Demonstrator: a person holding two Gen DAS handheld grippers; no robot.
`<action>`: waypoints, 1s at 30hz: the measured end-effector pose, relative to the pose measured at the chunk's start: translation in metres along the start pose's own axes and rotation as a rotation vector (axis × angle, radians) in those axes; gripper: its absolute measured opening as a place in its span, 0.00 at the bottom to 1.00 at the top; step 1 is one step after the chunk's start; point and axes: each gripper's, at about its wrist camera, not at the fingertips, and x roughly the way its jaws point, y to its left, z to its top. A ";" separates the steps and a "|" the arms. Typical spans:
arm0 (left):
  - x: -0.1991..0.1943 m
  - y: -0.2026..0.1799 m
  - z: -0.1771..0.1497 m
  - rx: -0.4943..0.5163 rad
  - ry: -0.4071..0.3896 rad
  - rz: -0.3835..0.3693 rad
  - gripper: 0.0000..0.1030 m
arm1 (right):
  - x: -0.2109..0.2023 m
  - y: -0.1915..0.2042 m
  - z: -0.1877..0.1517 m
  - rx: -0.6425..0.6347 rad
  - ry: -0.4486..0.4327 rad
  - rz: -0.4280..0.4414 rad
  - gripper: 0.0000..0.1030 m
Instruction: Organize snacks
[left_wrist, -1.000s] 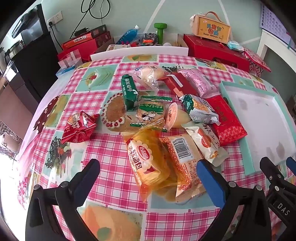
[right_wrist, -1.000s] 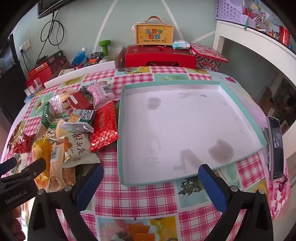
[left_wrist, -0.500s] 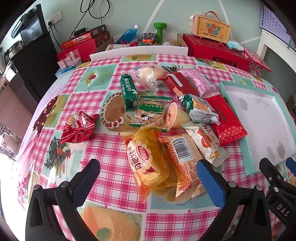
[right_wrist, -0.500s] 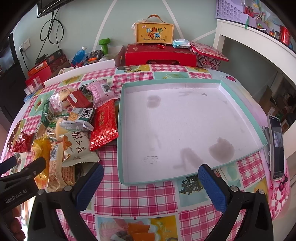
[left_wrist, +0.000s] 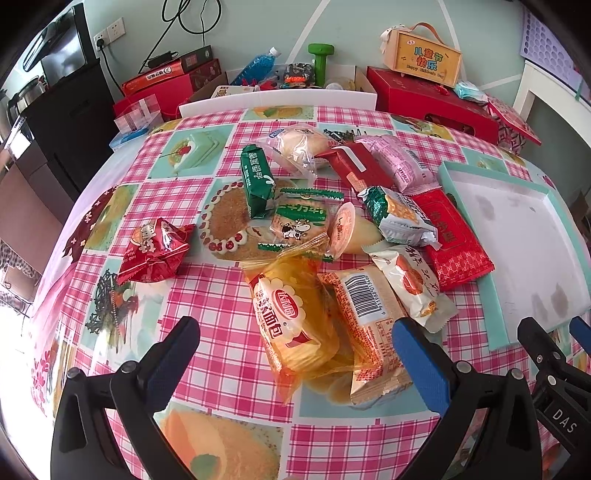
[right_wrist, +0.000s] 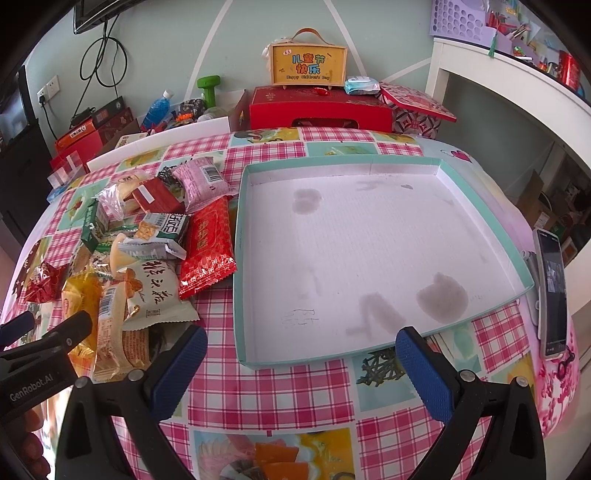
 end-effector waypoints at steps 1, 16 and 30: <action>0.000 0.000 0.000 0.000 0.000 0.000 1.00 | 0.000 0.000 0.000 0.000 0.000 0.000 1.00; 0.001 0.000 0.000 -0.009 -0.003 -0.016 1.00 | 0.000 0.000 0.000 -0.001 0.002 0.000 1.00; 0.000 0.004 0.000 -0.040 -0.020 -0.022 1.00 | 0.000 0.000 -0.002 -0.006 0.004 -0.001 1.00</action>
